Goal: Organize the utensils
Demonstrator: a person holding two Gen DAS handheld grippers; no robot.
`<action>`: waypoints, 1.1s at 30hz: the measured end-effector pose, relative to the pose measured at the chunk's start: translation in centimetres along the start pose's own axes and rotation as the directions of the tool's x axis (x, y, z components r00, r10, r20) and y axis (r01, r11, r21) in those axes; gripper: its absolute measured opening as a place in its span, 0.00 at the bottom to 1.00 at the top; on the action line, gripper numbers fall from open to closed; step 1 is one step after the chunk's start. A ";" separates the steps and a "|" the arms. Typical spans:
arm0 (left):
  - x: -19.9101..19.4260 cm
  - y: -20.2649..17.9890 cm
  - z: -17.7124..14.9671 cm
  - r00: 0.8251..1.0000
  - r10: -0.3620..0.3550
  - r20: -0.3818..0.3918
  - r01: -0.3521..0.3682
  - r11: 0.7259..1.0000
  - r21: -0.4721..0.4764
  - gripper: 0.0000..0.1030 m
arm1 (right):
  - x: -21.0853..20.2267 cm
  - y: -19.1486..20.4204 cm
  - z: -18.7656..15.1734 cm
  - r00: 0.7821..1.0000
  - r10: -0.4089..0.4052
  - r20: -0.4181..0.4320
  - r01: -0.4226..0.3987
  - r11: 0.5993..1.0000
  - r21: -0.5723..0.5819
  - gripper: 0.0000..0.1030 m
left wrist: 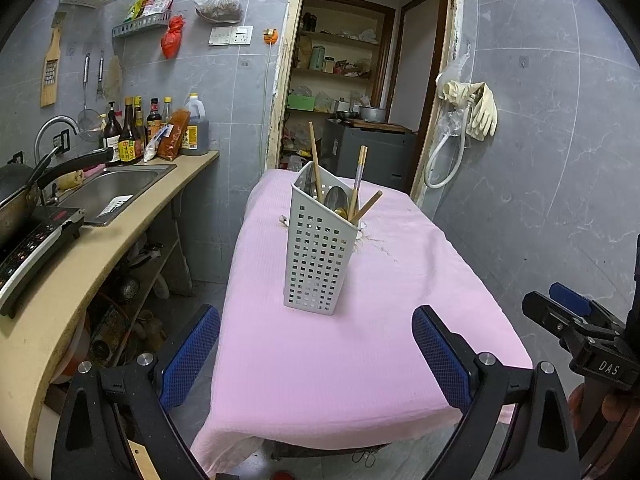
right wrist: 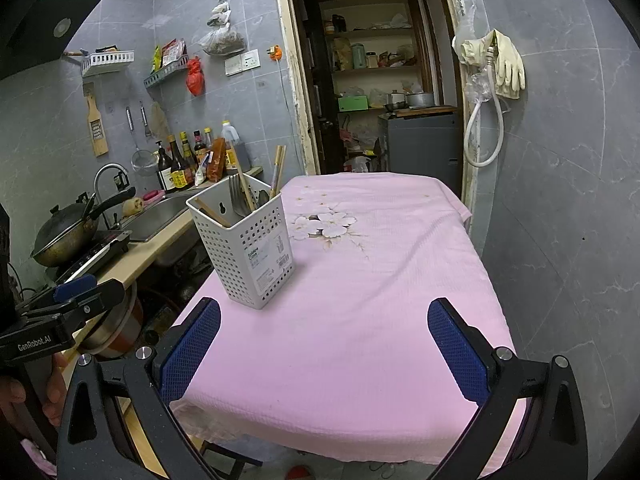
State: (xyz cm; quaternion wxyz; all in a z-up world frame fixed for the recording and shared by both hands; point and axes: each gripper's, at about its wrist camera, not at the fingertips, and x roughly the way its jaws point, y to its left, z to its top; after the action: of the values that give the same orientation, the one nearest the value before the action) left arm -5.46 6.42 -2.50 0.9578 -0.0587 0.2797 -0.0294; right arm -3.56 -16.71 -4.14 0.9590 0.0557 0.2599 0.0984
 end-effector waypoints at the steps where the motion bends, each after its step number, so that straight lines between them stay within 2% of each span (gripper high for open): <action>1: 0.0 0.0 0.0 1.000 0.000 0.000 0.000 1.000 0.000 0.94 | 0.0 0.0 0.0 1.000 0.000 0.000 0.000 1.000 0.001 0.99; 33: 0.8 0.0 -0.1 1.000 0.026 -0.006 -0.026 0.999 -0.027 0.94 | 0.3 0.2 0.0 1.000 0.004 -0.007 -0.004 1.000 -0.002 0.99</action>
State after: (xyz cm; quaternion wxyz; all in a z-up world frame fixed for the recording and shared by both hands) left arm -4.90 6.31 -3.01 0.9564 -0.0678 0.2836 -0.0134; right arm -3.32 -16.46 -4.23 0.9579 0.0550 0.2632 0.1008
